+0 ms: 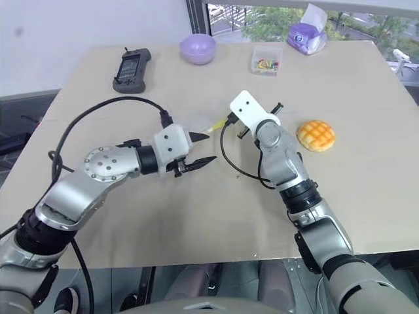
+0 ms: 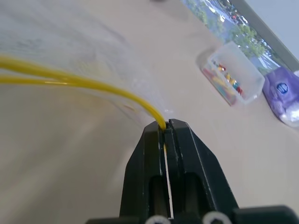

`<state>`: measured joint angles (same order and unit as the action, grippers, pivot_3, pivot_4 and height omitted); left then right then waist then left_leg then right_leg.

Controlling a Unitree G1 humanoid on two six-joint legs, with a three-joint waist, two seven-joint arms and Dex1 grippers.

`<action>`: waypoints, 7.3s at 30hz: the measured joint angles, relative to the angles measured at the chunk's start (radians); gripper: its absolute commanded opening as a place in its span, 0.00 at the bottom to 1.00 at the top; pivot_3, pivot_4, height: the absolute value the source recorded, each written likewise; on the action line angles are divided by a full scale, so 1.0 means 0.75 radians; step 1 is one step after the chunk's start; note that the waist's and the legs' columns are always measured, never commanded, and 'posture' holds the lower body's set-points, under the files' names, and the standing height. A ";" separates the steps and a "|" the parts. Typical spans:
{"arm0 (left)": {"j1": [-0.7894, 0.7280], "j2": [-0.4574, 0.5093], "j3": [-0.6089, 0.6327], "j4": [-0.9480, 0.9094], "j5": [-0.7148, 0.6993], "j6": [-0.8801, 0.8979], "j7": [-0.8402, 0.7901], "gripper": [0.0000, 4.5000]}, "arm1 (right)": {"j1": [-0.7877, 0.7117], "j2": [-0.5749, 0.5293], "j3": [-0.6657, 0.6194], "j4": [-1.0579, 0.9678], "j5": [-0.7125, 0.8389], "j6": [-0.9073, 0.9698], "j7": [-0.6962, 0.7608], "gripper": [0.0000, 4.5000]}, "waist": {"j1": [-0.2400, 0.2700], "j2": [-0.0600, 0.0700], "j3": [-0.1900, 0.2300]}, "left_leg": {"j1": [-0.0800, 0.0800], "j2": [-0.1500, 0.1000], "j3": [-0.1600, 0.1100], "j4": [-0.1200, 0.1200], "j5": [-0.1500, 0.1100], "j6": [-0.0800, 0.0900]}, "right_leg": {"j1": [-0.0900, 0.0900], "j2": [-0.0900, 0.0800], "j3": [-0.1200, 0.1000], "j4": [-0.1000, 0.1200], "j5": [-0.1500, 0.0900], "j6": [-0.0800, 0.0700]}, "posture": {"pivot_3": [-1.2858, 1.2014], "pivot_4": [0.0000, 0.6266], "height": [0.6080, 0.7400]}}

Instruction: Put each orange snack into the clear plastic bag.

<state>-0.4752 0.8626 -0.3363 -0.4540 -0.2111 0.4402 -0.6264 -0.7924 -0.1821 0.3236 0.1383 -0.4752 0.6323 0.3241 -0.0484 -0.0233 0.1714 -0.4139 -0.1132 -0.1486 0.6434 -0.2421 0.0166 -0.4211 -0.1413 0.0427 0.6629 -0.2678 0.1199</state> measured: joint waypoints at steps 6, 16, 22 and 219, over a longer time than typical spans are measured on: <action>0.011 -0.115 -0.011 0.106 0.213 -0.129 0.043 0.60 | 0.003 0.005 0.030 -0.004 0.000 0.024 0.009 0.00 | 0.000 0.000 0.000 | 0.000 0.001 -0.001 0.002 0.001 -0.001 | 0.000 0.002 -0.001 0.001 0.001 -0.001 | 0.52 0.24 1.00; 0.036 -0.277 0.018 0.175 0.483 -0.284 0.205 0.60 | 0.003 0.016 0.039 -0.008 -0.001 0.082 0.014 0.00 | -0.002 0.000 0.000 | -0.001 0.001 -0.002 0.005 0.001 -0.001 | 0.000 0.002 -0.001 0.004 0.001 -0.001 | 0.52 0.24 1.00; 0.093 -0.332 0.059 0.162 0.562 -0.258 0.235 0.60 | 0.003 0.032 0.045 -0.016 -0.002 0.132 0.012 0.00 | -0.003 0.000 0.000 | -0.001 0.001 -0.002 0.007 0.001 -0.001 | 0.000 0.002 -0.001 0.006 0.001 -0.001 | 0.52 0.24 1.00; 0.041 -0.571 0.121 0.574 0.877 -0.604 0.291 0.00 | 0.275 -0.404 -0.303 -0.468 1.044 0.118 0.463 0.00 | 0.017 0.001 -0.020 | 0.000 -0.001 -0.003 0.022 0.001 -0.001 | 0.003 0.000 -0.002 0.020 0.001 -0.001 | 0.52 0.24 1.00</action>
<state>-0.4443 0.4341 -0.2455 -0.0237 0.4467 -0.0129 -0.4084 -0.5862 -0.4850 0.0961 -0.2124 0.3082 0.7208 0.6710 -0.0356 -0.0225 0.1565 -0.4141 -0.1139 -0.1512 0.6603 -0.2417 0.0161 -0.4185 -0.1416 0.0412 0.6775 -0.2671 0.1192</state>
